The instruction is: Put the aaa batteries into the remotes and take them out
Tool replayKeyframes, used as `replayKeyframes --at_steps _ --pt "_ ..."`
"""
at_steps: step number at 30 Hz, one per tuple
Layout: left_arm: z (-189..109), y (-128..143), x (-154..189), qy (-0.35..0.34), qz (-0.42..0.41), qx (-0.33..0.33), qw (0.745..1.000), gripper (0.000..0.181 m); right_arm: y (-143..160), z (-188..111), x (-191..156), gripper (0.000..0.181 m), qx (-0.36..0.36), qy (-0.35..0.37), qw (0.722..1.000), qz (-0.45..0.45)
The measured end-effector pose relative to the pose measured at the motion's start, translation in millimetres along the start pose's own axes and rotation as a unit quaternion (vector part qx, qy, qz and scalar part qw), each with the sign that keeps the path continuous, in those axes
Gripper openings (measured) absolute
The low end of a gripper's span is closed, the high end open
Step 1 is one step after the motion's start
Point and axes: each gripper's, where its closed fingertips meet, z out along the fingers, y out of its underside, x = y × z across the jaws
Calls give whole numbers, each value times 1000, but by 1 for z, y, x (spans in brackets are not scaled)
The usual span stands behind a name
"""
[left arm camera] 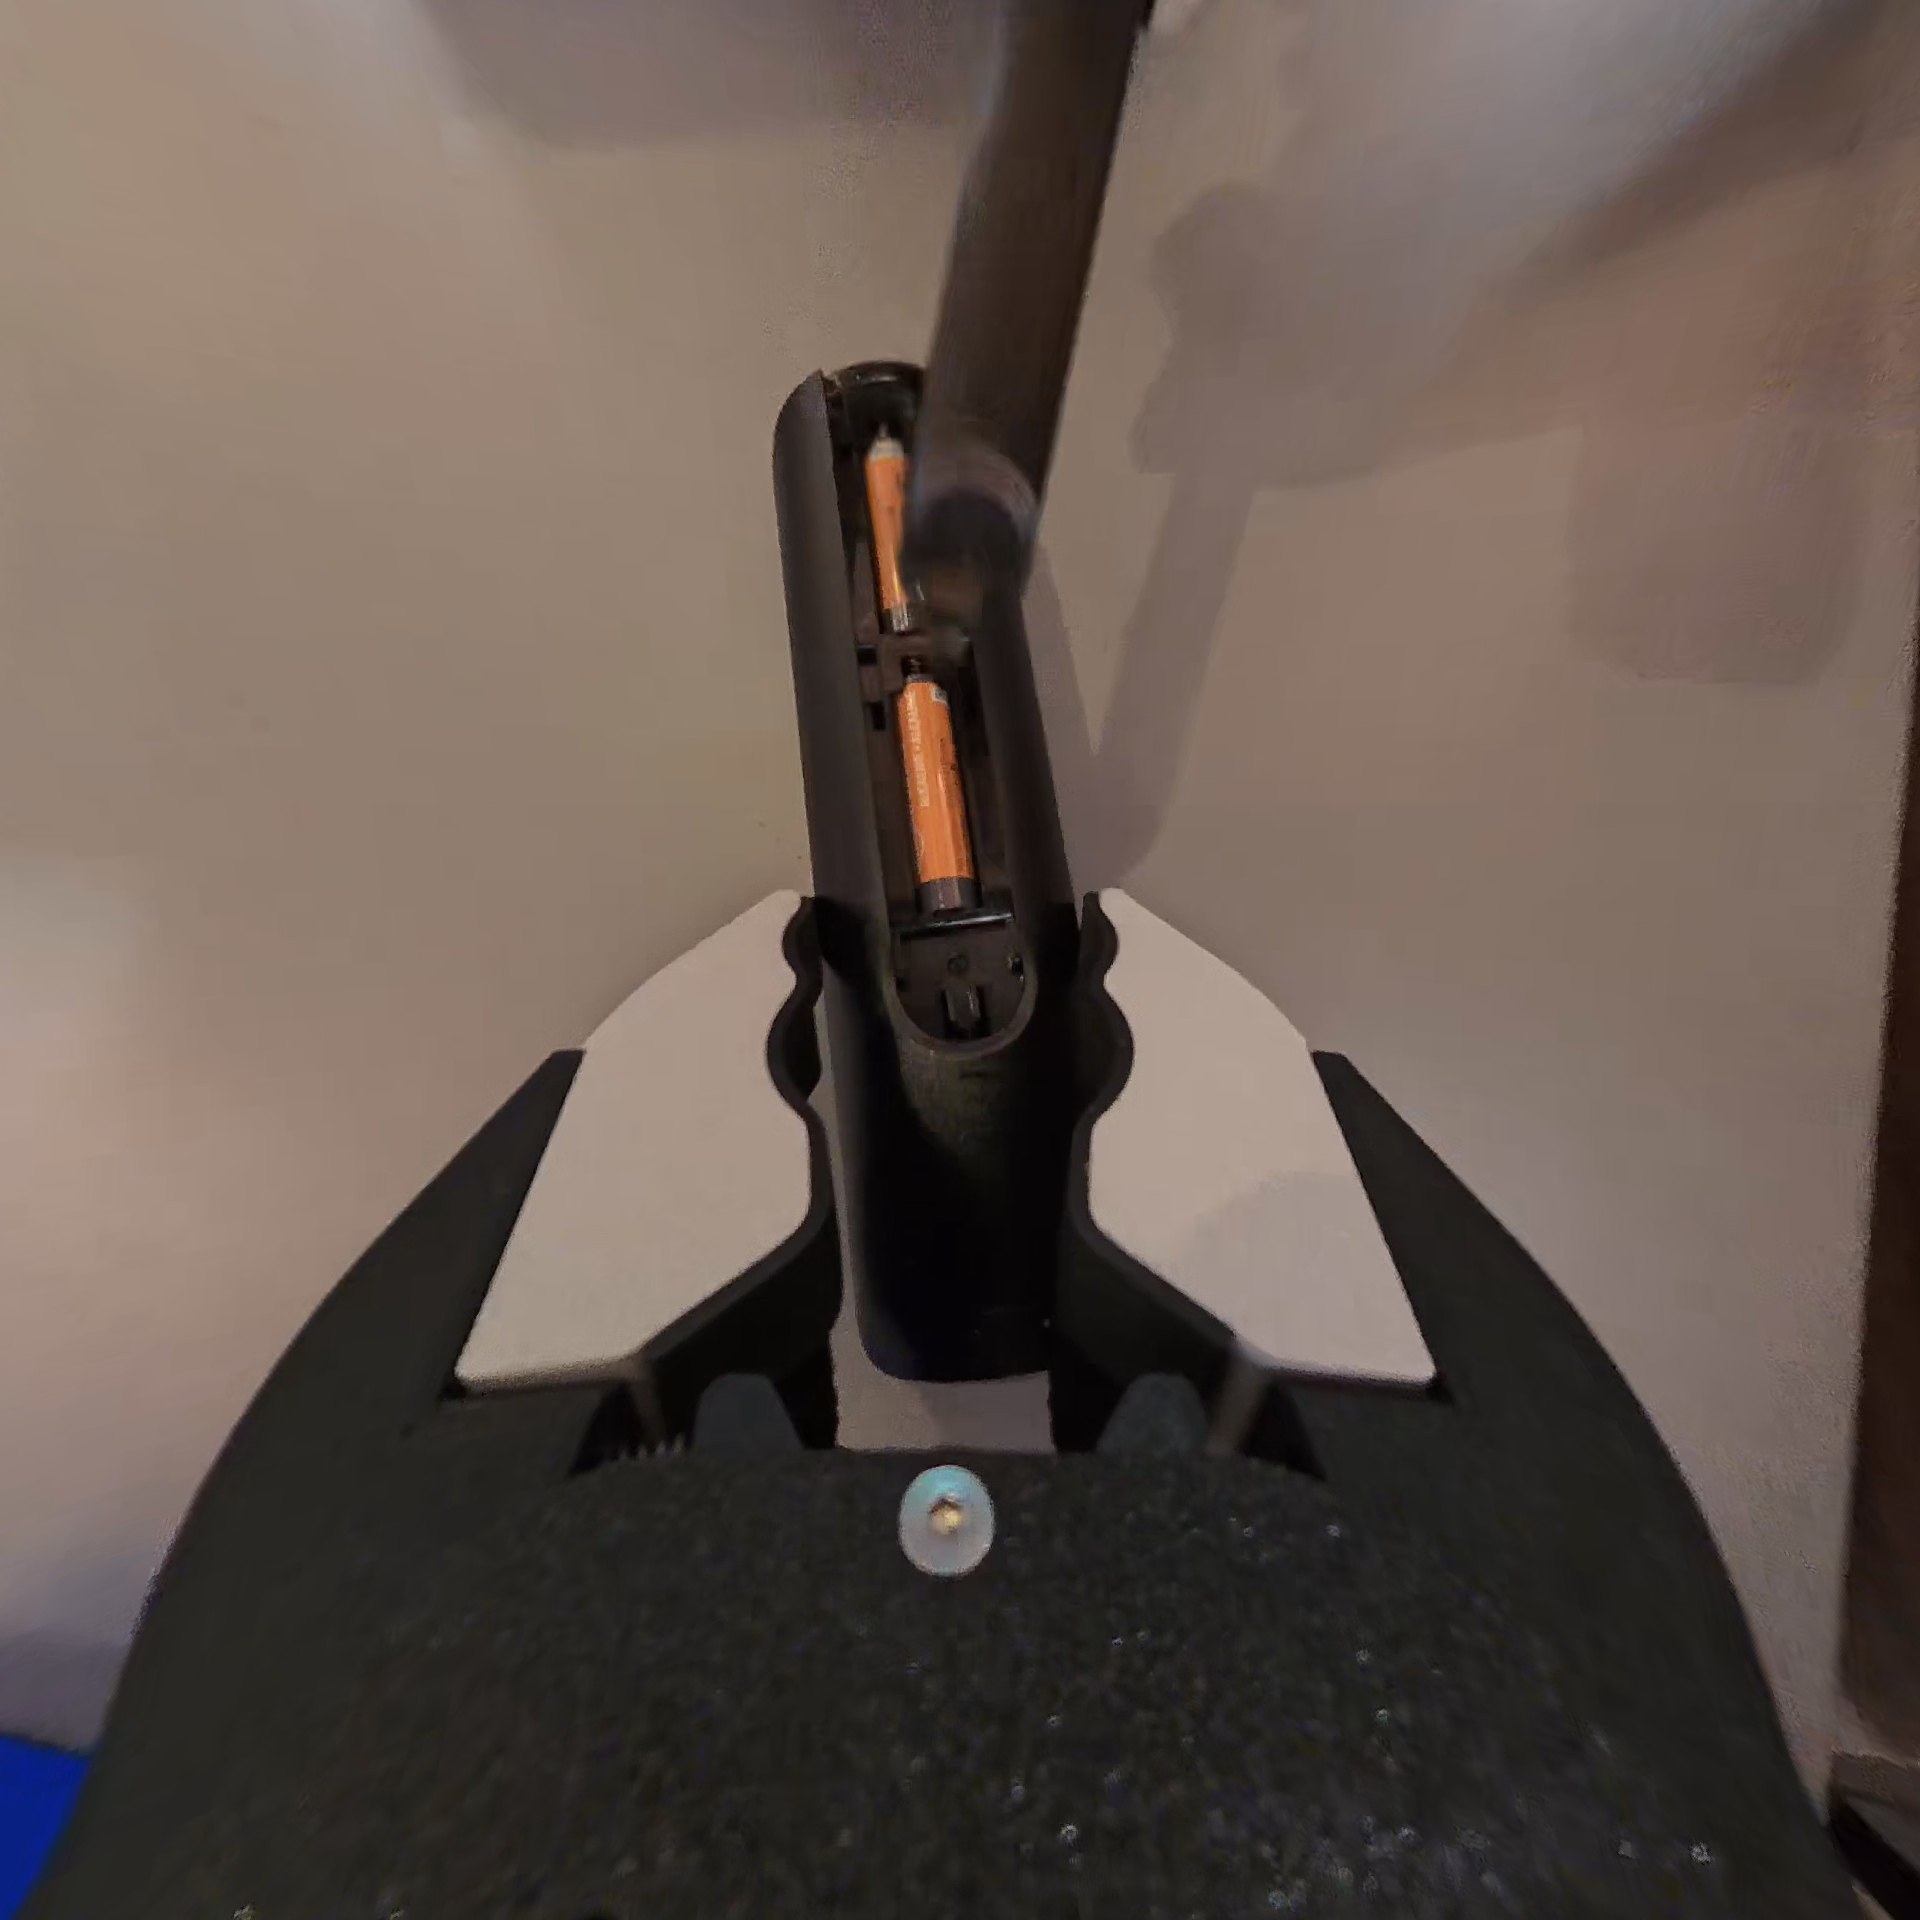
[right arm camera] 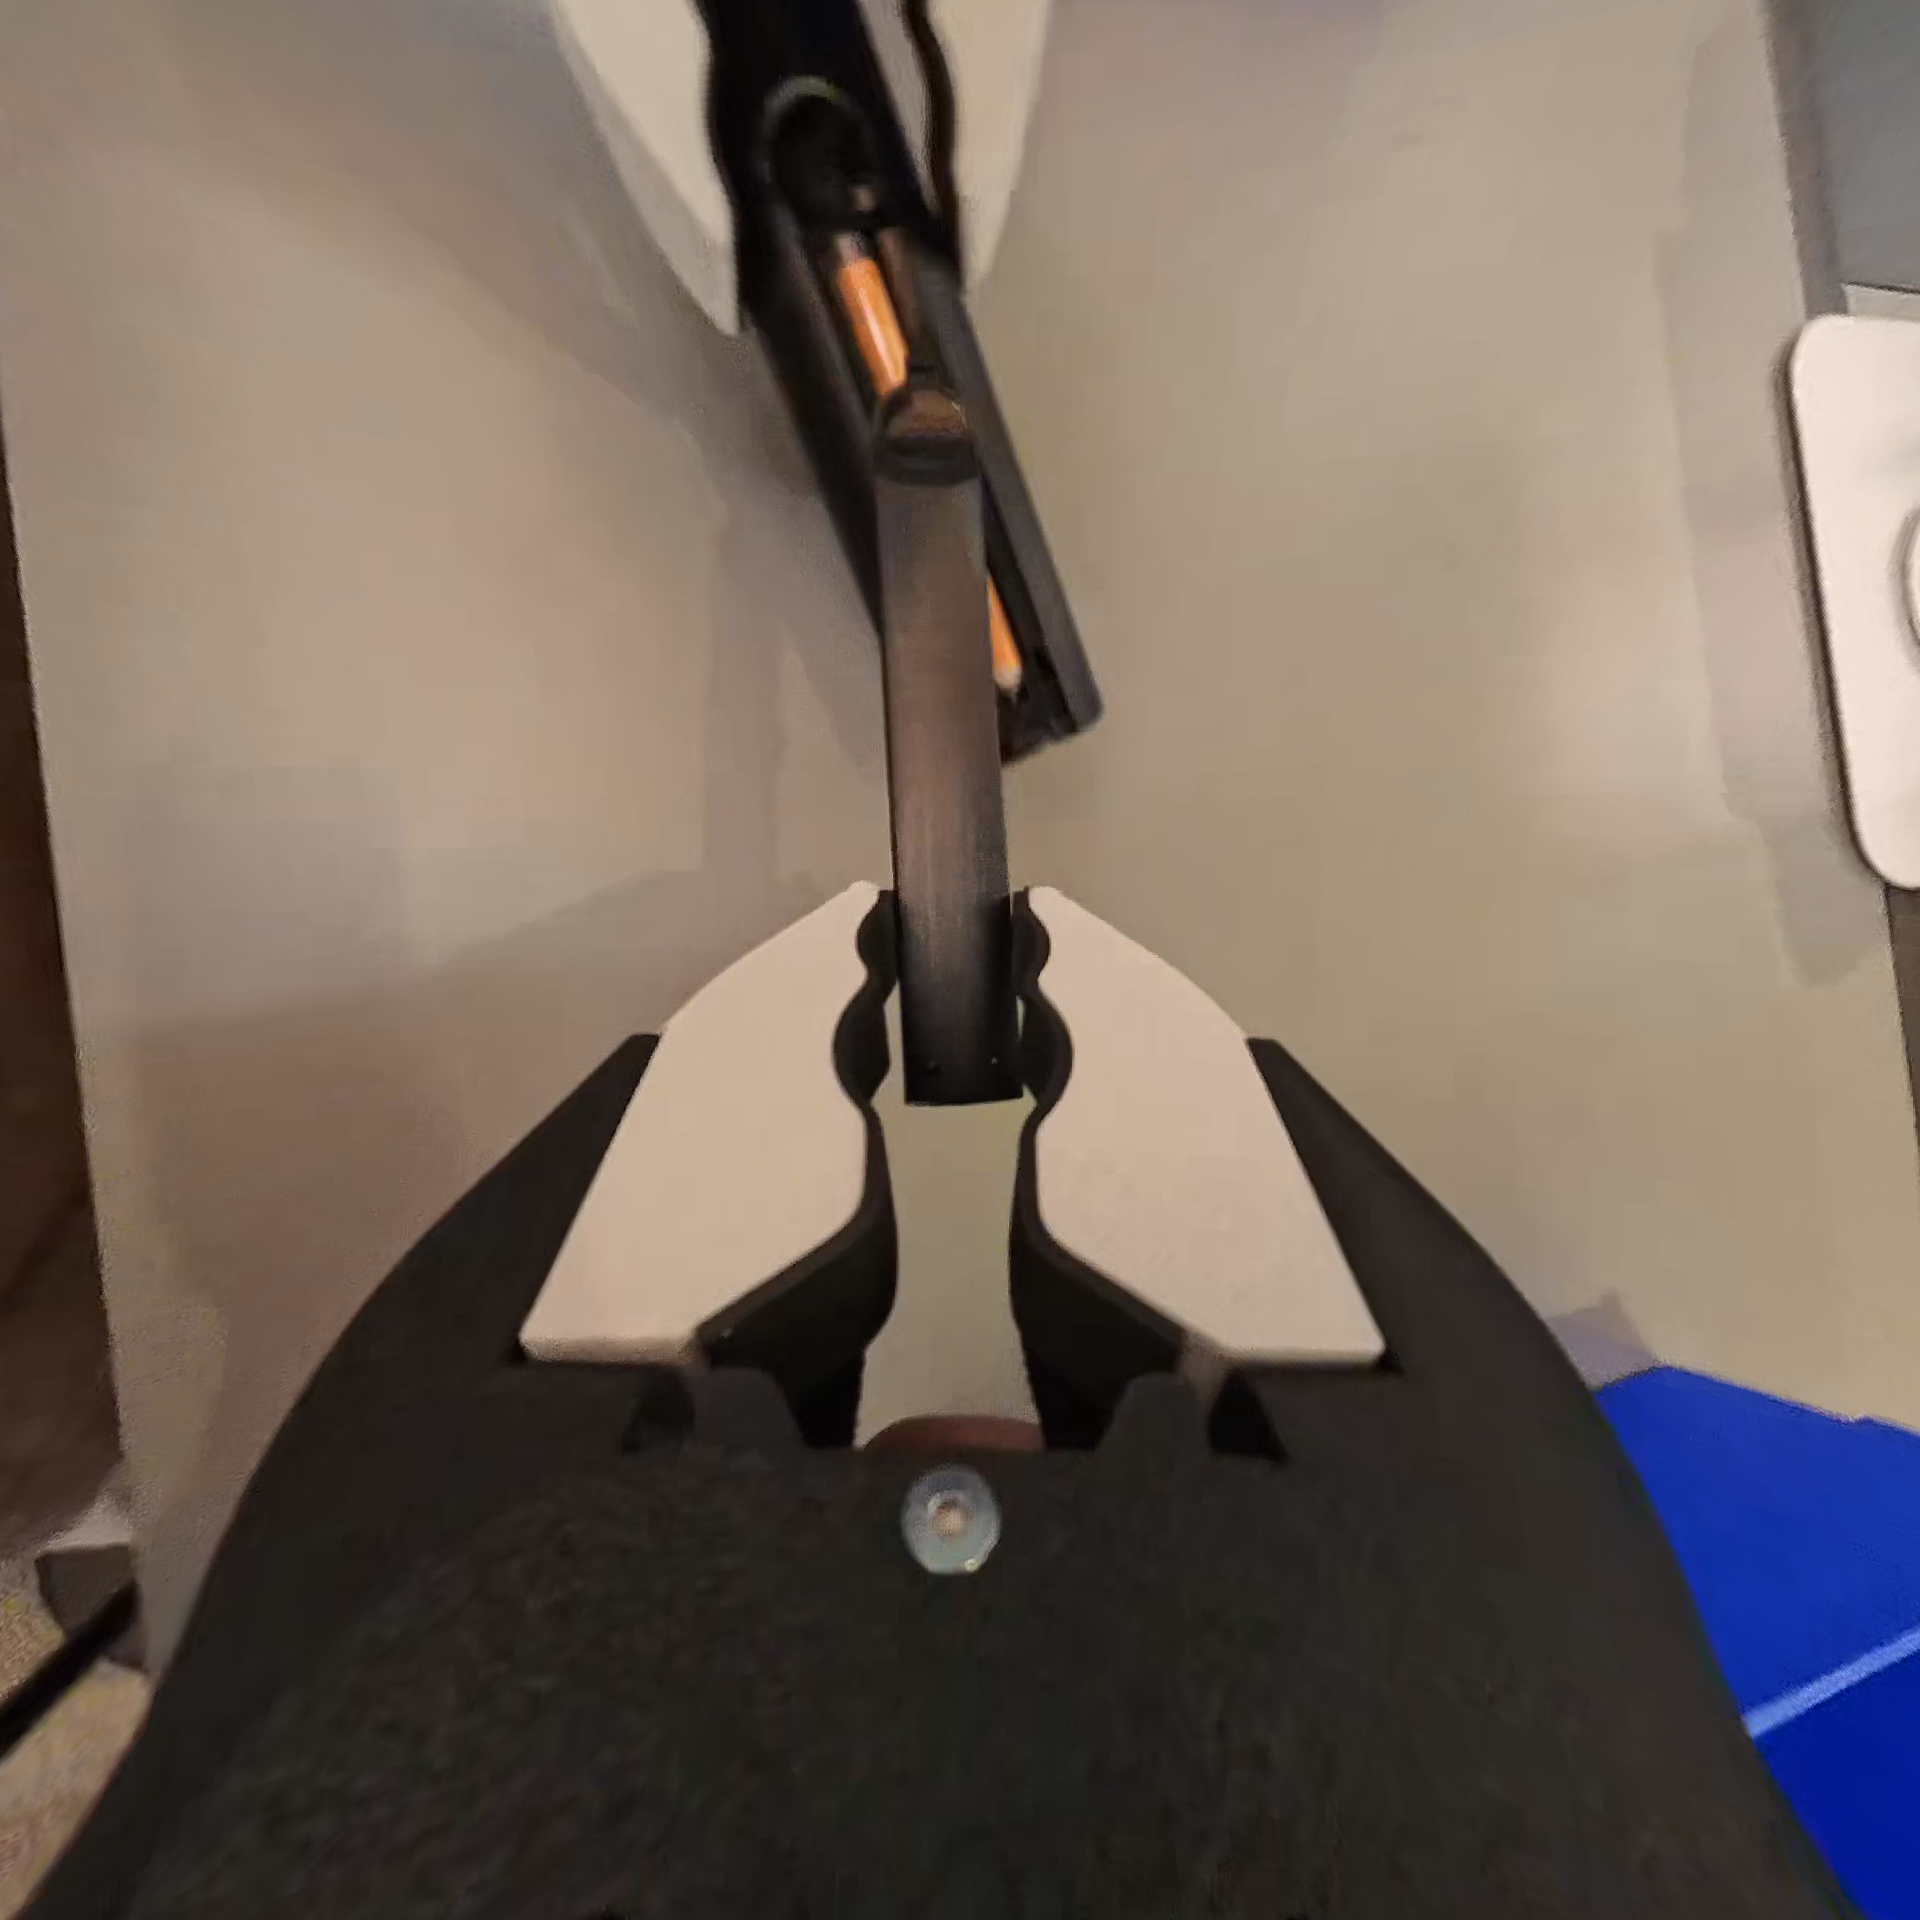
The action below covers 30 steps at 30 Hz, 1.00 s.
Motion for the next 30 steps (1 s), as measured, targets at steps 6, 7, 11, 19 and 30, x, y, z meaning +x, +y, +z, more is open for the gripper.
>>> replayKeyframes --at_steps 6,7,11,19,30 --pt "13 -21 -15 17 6 27 999 47 -12 9 20 20 -20 -1 998 -54" --pt "15 -21 -15 20 9 25 999 47 -13 10 21 20 -24 -8 998 -59" --pt "27 -16 -14 32 11 14 999 47 -9 21 28 20 -55 -25 996 -72" --pt "31 -7 -16 40 11 -4 999 47 -15 35 24 20 -60 -49 994 -83" --pt "39 1 -12 52 16 -24 998 47 -7 57 19 20 -66 -79 991 -88"
